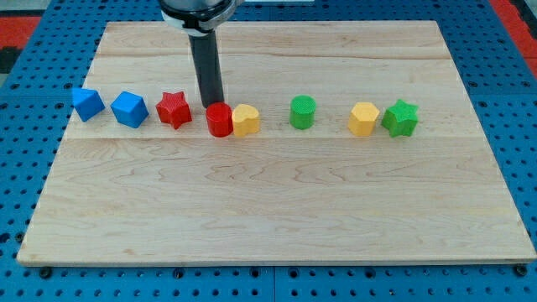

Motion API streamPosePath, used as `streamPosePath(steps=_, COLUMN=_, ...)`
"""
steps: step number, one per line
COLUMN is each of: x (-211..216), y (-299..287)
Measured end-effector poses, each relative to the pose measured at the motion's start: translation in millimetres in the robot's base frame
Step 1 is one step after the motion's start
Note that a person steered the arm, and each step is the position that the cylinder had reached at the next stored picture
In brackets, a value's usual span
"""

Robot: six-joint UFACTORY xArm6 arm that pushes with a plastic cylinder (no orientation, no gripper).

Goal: Move the yellow heart to the left of the green circle

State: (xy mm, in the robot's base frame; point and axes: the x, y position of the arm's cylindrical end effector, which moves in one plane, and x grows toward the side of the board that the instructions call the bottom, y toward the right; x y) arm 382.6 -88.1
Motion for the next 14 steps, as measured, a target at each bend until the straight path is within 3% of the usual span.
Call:
streamPosePath(steps=2, x=-23.2, y=38.0)
streamPosePath(steps=3, x=0.5, y=62.8)
streamPosePath(steps=4, x=20.5, y=50.4)
streamPosePath(steps=6, x=71.1, y=114.3)
streamPosePath(steps=7, x=109.0, y=92.2)
streamPosePath(steps=8, x=111.7, y=9.6)
streamPosePath(steps=9, x=90.8, y=-10.4)
streamPosePath(steps=10, x=70.1, y=40.8)
streamPosePath(steps=12, x=107.4, y=64.4)
streamPosePath(steps=14, x=53.8, y=78.7)
